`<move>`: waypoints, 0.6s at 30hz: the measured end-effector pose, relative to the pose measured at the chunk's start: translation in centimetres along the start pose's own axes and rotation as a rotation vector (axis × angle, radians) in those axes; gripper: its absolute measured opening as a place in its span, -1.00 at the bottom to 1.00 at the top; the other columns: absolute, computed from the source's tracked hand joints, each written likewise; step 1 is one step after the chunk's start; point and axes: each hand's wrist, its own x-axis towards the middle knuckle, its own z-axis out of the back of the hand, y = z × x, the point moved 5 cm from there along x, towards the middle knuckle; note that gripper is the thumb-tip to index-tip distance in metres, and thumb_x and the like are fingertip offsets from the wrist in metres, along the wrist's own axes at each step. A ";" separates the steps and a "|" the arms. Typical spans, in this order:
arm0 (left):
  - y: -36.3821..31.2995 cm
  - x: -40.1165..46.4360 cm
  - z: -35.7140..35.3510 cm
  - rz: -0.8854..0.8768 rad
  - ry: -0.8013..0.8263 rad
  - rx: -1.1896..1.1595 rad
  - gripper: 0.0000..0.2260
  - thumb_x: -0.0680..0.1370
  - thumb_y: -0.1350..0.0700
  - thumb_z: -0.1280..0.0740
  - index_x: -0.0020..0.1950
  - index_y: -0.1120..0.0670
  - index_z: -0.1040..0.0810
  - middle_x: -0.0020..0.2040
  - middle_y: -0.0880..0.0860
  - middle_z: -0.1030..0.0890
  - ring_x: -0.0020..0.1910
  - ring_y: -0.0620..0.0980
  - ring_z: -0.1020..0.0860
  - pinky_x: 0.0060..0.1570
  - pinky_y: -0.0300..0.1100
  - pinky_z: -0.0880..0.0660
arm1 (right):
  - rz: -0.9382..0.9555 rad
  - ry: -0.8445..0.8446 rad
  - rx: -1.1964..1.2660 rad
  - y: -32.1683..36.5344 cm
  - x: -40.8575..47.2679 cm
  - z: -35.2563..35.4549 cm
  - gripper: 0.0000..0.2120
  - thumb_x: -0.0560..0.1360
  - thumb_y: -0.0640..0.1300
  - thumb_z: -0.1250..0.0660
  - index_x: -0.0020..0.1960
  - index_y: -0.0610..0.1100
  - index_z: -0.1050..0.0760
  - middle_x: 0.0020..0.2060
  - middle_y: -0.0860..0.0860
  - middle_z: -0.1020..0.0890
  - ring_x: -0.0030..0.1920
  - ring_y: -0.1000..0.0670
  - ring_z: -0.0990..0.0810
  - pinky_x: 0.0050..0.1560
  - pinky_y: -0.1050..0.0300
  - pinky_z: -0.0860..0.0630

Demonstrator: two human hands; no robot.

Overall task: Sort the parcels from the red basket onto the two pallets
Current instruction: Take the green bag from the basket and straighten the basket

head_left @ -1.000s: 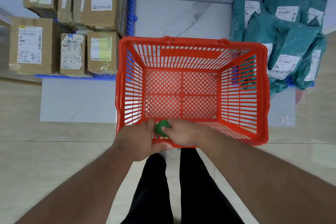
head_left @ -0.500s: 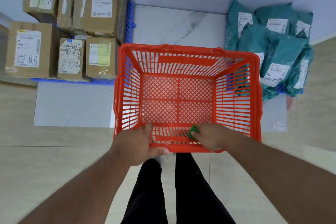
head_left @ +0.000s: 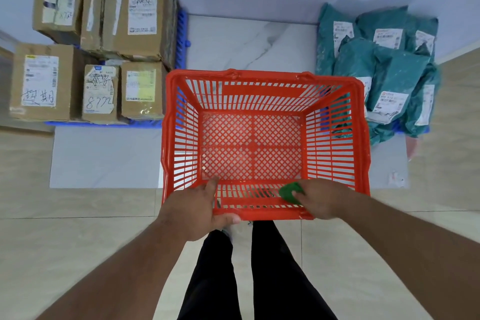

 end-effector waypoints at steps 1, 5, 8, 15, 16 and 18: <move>0.0 0.0 0.0 -0.003 0.004 0.010 0.17 0.21 -0.75 0.19 0.69 -0.14 0.16 0.68 -0.07 -0.20 0.59 0.12 -0.32 0.47 0.11 -0.45 | -0.012 0.002 -0.004 -0.1 -0.1 0.0 -0.55 0.77 0.13 -0.04 0.55 -0.04 -0.39 0.46 -0.11 -0.57 0.41 -0.15 -0.55 0.44 -0.07 -0.47; -0.1 0.0 0.0 -0.007 0.004 0.027 0.19 0.18 -0.74 0.24 0.69 -0.14 0.13 0.66 -0.07 -0.23 0.57 0.10 -0.36 0.45 0.08 -0.46 | 0.162 -0.051 0.092 6.0 -0.1 -0.3 -0.61 0.78 0.08 -0.08 0.44 -0.09 -0.50 0.36 -0.12 -0.62 0.33 -0.13 -0.58 0.33 0.02 -0.45; 0.0 0.0 0.0 -0.045 -0.068 0.063 0.16 0.22 -0.73 0.25 0.69 -0.11 -0.01 0.56 -0.07 -0.42 0.46 0.05 -0.49 0.35 0.00 -0.54 | 0.292 -0.030 0.265 12.0 1.3 -1.9 -0.64 0.76 0.04 -0.13 0.42 -0.11 -0.52 0.33 -0.12 -0.64 0.32 -0.14 -0.59 0.34 -0.01 -0.49; 0.0 0.0 -0.4 0.001 -0.017 0.003 0.07 0.32 -0.72 0.03 0.69 -0.15 0.10 0.64 -0.10 -0.28 0.56 0.08 -0.38 0.45 0.06 -0.47 | 0.135 -0.002 0.207 7.8 4.1 -1.9 -0.58 0.76 0.10 -0.09 0.46 -0.10 -0.48 0.39 -0.13 -0.60 0.34 -0.14 -0.57 0.41 -0.08 -0.48; 0.0 0.1 -0.3 0.007 0.004 -0.010 0.08 0.30 -0.73 0.06 0.69 -0.17 0.14 0.66 -0.10 -0.25 0.58 0.09 -0.36 0.46 0.08 -0.46 | 0.084 0.016 0.191 5.7 3.9 -1.6 -0.58 0.76 0.11 -0.09 0.46 -0.08 -0.49 0.38 -0.11 -0.60 0.33 -0.12 -0.58 0.41 -0.09 -0.48; -0.1 -0.1 -0.1 -0.002 0.002 -0.011 0.10 0.27 -0.74 0.10 0.68 -0.18 0.15 0.66 -0.10 -0.23 0.58 0.09 -0.35 0.47 0.08 -0.45 | -0.001 0.029 0.175 2.2 3.7 -1.2 -0.59 0.77 0.10 -0.07 0.45 -0.07 -0.50 0.36 -0.09 -0.61 0.28 -0.09 -0.58 0.39 -0.07 -0.49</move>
